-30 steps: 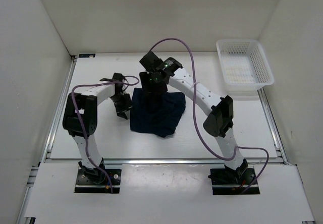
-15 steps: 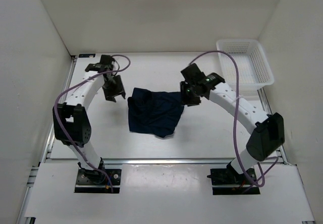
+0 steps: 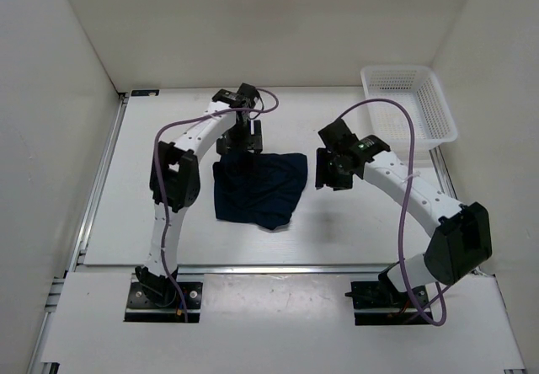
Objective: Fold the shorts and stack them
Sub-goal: Fold the shorts
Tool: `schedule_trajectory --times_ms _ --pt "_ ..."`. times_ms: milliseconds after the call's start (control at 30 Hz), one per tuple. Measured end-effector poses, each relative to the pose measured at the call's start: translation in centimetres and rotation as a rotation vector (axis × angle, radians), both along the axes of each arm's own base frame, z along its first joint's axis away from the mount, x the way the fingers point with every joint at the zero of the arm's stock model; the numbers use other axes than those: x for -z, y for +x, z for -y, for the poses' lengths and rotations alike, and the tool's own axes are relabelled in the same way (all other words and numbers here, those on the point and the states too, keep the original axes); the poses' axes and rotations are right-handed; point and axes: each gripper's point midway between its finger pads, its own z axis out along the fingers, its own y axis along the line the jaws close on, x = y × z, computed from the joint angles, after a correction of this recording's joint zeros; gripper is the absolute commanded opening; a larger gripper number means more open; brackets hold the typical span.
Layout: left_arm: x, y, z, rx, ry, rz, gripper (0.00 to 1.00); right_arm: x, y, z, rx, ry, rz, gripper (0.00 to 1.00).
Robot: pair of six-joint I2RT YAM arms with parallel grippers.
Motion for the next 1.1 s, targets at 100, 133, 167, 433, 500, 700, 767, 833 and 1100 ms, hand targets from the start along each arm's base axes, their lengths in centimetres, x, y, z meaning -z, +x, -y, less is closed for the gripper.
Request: schedule_trajectory --times_ms 100,133,167,433,500,700,767,833,1100 --pt "3.6 -0.8 -0.3 -0.001 0.035 -0.098 1.00 -0.7 0.1 0.4 0.011 -0.005 0.031 0.56" --pt "4.2 -1.1 -0.3 0.003 0.031 -0.122 0.95 -0.8 0.2 0.5 0.014 -0.008 0.037 0.56" --pt "4.5 -1.4 -0.2 0.007 0.021 -0.137 0.69 -0.9 0.2 0.6 0.017 -0.010 0.040 0.56" --pt "2.1 -2.3 0.8 0.044 -0.077 -0.115 0.10 -0.9 0.3 1.0 0.027 -0.023 0.045 0.56" --pt "0.6 -2.6 0.5 0.042 -0.112 -0.100 0.10 -0.9 0.3 1.0 0.025 -0.025 0.045 0.56" --pt "-4.0 -3.3 -3.3 -0.001 -0.201 -0.036 0.10 -0.9 0.3 1.0 0.016 -0.029 0.045 0.56" --pt "-4.1 -3.5 -4.9 -0.020 -0.209 -0.033 0.27 -0.9 0.3 1.1 0.015 -0.030 0.044 0.56" --pt "-3.1 -3.8 -6.3 -0.039 -0.203 -0.058 0.83 -0.8 0.3 1.1 0.014 -0.031 0.042 0.58" --pt "1.3 -4.5 -9.0 -0.074 -0.143 -0.177 0.98 -0.8 0.2 1.1 0.014 -0.033 0.039 0.61"
